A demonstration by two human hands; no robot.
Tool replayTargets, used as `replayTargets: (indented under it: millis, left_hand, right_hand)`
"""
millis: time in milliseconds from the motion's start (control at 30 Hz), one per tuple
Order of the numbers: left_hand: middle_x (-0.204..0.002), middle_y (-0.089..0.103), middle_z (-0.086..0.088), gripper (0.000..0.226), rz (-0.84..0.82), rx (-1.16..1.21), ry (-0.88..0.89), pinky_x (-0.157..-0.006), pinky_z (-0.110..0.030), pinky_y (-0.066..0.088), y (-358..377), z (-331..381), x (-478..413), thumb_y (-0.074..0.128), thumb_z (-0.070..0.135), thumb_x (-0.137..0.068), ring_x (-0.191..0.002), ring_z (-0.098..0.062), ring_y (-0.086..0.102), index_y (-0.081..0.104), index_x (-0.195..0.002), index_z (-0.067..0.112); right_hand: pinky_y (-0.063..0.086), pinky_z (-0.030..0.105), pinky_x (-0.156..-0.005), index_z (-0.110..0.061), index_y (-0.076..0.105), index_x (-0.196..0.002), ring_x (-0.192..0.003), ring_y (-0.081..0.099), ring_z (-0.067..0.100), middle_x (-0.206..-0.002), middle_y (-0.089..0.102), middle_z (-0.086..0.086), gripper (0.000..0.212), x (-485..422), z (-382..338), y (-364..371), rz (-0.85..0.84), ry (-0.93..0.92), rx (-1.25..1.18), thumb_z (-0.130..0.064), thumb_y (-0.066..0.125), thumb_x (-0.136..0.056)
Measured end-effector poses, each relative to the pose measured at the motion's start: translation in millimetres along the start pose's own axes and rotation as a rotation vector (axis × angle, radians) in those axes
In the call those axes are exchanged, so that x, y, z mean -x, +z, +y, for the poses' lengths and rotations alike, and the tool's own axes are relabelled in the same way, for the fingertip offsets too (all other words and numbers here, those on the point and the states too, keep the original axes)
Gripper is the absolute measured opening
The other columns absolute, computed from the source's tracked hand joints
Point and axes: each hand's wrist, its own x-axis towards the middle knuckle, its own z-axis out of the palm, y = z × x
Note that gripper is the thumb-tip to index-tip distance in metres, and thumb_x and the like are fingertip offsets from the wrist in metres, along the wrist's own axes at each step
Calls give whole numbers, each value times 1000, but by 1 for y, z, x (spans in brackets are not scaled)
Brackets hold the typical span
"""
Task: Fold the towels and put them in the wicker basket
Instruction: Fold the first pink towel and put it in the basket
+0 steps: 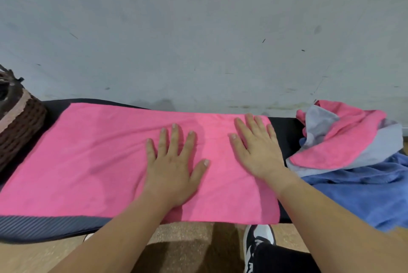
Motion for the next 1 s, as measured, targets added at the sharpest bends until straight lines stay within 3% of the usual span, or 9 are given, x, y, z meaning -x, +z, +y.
replayTargets:
  millis: [100, 200, 300, 467, 600, 667, 767, 833, 1000]
  left_hand:
    - [-172, 1, -18, 69, 71, 26, 181, -125, -66, 7, -7, 19, 13, 26, 58, -104, -158, -41, 5, 23, -163, 21]
    - [-136, 61, -17, 40, 274, 178, 548, -98, -54, 51, 1, 51, 34, 60, 42, -94, -122, -36, 58, 72, -115, 11]
    - [-112, 59, 0, 41, 162, 203, 696, -84, -43, 52, 10, 77, 48, 61, 53, -90, -104, -21, 53, 70, -109, 18]
    - [-113, 54, 7, 58, 110, 63, 795, -83, -36, 51, 16, 96, 46, 68, 62, -76, -102, -16, 52, 59, -121, 27]
    - [-104, 57, 7, 39, 176, 29, 776, -73, -36, 48, 26, 108, 44, 71, 55, -76, -92, -18, 56, 66, -105, 29]
    - [-92, 56, 7, 21, 246, 143, 748, -70, -35, 47, 28, 113, 45, 70, 47, -83, -83, -18, 56, 70, -94, 28]
    - [-89, 58, 10, 15, 248, 363, 687, -74, -36, 51, 25, 110, 49, 61, 34, -93, -83, -14, 57, 73, -101, 30]
    - [-94, 63, 18, 20, 137, 580, 568, -78, -28, 51, 11, 108, 52, 57, 26, -97, -86, -4, 59, 70, -112, 31]
    - [-59, 54, 16, 20, -85, 1029, 163, -53, -15, 36, -23, 106, 61, 59, 37, -102, -51, 1, 46, 61, -83, 38]
  right_hand:
    - [29, 50, -122, -6, 60, -141, -148, 38, 39, -153, 48, 26, 67, -7, 8, -14, 173, 69, -201, -54, 39, -99]
    - [43, 46, -106, -6, 70, -120, -125, 54, 45, -128, 61, 25, 42, -19, 22, -34, 206, 259, -153, -39, 53, -100]
    - [37, 48, -108, -3, 69, -111, -124, 50, 47, -123, 57, 28, 50, -35, 35, -46, 59, 333, 38, -46, 44, -100]
    - [8, 45, -123, -11, 62, -139, -149, 24, 39, -152, 45, 23, 67, -60, 35, -53, -152, 427, 137, -59, 31, -106]
    - [9, 57, -125, -33, 73, -99, -133, 50, 30, -102, 69, -6, 28, -74, 32, -38, -16, 543, -304, -57, 59, -90]
    - [27, 62, -120, -33, 69, -84, -104, 67, 23, -72, 69, -14, 20, -76, 38, -30, 129, 501, -540, -50, 66, -74]
    - [51, 39, -93, -24, 63, -76, -75, 64, 14, -70, 65, -11, 16, -70, 36, -38, 268, 442, -660, -25, 77, -81]
    - [48, 29, -75, -21, 65, -84, -66, 56, 11, -74, 62, -6, 17, -67, 39, -45, 301, 406, -714, -13, 80, -83]
    - [48, 31, -65, -15, 69, -79, -72, 59, 21, -76, 65, 6, 17, -57, 49, -59, 156, 502, -748, -10, 85, -81]
